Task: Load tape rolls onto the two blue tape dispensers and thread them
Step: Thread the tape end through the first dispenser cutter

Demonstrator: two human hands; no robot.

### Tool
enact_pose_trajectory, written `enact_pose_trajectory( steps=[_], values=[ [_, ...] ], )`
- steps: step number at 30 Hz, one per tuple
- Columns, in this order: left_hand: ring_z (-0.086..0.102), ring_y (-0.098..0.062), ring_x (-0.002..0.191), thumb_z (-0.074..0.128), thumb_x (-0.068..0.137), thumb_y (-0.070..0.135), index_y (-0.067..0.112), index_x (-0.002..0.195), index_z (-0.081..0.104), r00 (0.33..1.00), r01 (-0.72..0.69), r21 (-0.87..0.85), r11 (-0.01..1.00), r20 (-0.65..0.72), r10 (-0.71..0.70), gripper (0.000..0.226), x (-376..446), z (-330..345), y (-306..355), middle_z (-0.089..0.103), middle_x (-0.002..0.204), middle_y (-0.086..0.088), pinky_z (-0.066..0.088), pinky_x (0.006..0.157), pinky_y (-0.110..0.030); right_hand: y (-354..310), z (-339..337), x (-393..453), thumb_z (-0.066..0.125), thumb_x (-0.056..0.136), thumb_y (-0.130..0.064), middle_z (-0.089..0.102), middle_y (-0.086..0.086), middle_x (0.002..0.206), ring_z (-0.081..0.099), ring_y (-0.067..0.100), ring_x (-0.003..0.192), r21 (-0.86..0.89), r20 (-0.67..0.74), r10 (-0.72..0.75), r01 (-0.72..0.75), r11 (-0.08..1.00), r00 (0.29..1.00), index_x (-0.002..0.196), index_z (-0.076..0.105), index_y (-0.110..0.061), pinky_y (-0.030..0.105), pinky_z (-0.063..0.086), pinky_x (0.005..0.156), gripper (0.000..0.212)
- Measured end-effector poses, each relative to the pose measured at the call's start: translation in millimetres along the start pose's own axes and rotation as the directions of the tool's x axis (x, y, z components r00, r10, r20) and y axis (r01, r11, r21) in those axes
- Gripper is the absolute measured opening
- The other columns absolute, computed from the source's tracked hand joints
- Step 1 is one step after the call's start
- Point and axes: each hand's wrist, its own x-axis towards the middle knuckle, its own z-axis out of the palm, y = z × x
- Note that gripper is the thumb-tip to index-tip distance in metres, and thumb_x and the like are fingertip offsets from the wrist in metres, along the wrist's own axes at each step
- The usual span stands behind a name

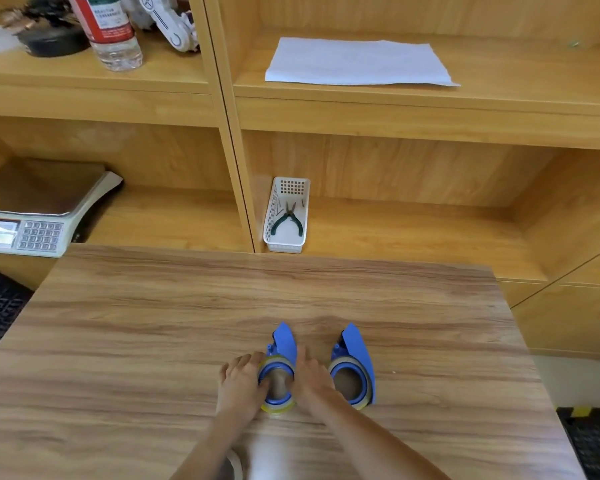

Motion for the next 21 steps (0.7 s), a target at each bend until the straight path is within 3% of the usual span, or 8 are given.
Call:
enact_pose_trajectory(
  steps=[7, 9, 11, 14, 16, 17, 19, 21],
  values=[
    [0.051, -0.019, 0.123, 0.056, 0.092, 0.037, 0.029, 0.127, 0.056, 0.999, -0.001, -0.149, 0.989, 0.044, 0.008, 0.036, 7, -14, 10, 0.058, 0.126, 0.006, 0.037, 0.102, -0.037, 11, -5, -2, 0.053, 0.098, -0.028, 0.042, 0.014, 0.145, 0.048, 0.034, 0.128, 0.166, 0.015, -0.030, 0.027, 0.986, 0.999, 0.154, 0.007, -0.013, 0.042, 0.049, 0.095, 0.073],
    [0.058, -0.018, 0.116, 0.053, 0.096, 0.036, 0.030, 0.118, 0.065, 0.998, -0.042, -0.376, 0.926, 0.034, 0.059, 0.026, 10, -28, 12, 0.067, 0.119, 0.006, 0.045, 0.100, -0.038, 18, -14, -4, 0.053, 0.098, -0.029, 0.045, 0.013, 0.141, 0.054, 0.031, 0.119, 0.233, -0.007, -0.063, 0.063, 0.970, 0.998, 0.153, 0.009, -0.015, 0.040, 0.052, 0.086, 0.073],
    [0.065, -0.010, 0.109, 0.049, 0.100, 0.036, 0.029, 0.111, 0.070, 0.994, -0.066, -0.627, 0.776, 0.023, 0.103, 0.025, 9, -43, 12, 0.073, 0.112, 0.009, 0.048, 0.101, -0.041, 26, -25, -7, 0.053, 0.098, -0.027, 0.050, 0.012, 0.134, 0.061, 0.027, 0.107, 0.350, -0.036, -0.112, 0.117, 0.929, 0.993, 0.153, 0.009, -0.016, 0.029, 0.052, 0.071, 0.071],
    [0.065, -0.011, 0.111, 0.050, 0.090, 0.062, 0.022, 0.115, 0.070, 0.998, -0.014, -0.801, 0.598, 0.020, 0.051, 0.051, 6, -58, 11, 0.073, 0.115, 0.002, 0.045, 0.105, -0.040, 39, -43, -15, 0.056, 0.099, -0.022, 0.058, 0.010, 0.126, 0.063, 0.011, 0.089, 0.513, -0.091, -0.160, 0.184, 0.839, 0.983, 0.145, 0.023, -0.021, 0.016, 0.052, 0.061, 0.056],
    [0.066, -0.013, 0.110, 0.055, 0.072, 0.074, 0.019, 0.109, 0.072, 0.996, 0.047, -0.857, 0.514, 0.082, 0.045, 0.068, 0, -65, 13, 0.075, 0.111, 0.002, 0.043, 0.102, -0.037, 47, -53, -19, 0.058, 0.098, -0.021, 0.064, 0.009, 0.115, 0.064, 0.013, 0.087, 0.573, -0.139, -0.132, 0.189, 0.797, 0.981, 0.138, 0.034, -0.012, 0.024, 0.057, 0.071, 0.048],
    [0.066, -0.010, 0.107, 0.060, 0.066, 0.075, 0.020, 0.107, 0.073, 0.986, 0.076, -0.870, 0.487, 0.139, 0.095, 0.070, -4, -68, 15, 0.076, 0.108, 0.006, 0.043, 0.099, -0.035, 49, -57, -20, 0.059, 0.098, -0.021, 0.065, 0.006, 0.107, 0.065, 0.013, 0.087, 0.600, -0.147, -0.119, 0.184, 0.778, 0.982, 0.137, 0.035, -0.010, 0.029, 0.058, 0.074, 0.047],
    [0.065, -0.002, 0.098, 0.075, 0.054, 0.074, 0.022, 0.102, 0.072, 0.942, 0.094, -0.867, 0.490, 0.236, 0.237, 0.071, -14, -72, 25, 0.075, 0.099, 0.015, 0.047, 0.091, -0.024, 56, -66, -27, 0.058, 0.098, -0.017, 0.060, 0.000, 0.088, 0.064, 0.005, 0.074, 0.663, -0.136, -0.136, 0.192, 0.724, 0.981, 0.135, 0.035, -0.007, 0.024, 0.057, 0.064, 0.044],
    [0.066, -0.003, 0.106, 0.087, 0.049, 0.062, 0.019, 0.115, 0.066, 0.889, 0.095, -0.864, 0.494, 0.297, 0.349, 0.081, -23, -75, 38, 0.075, 0.108, 0.014, 0.049, 0.089, -0.017, 62, -75, -36, 0.057, 0.099, -0.014, 0.061, 0.003, 0.090, 0.066, 0.001, 0.070, 0.738, -0.093, -0.200, 0.203, 0.644, 0.975, 0.135, 0.036, -0.010, 0.022, 0.057, 0.061, 0.042]
  ],
)
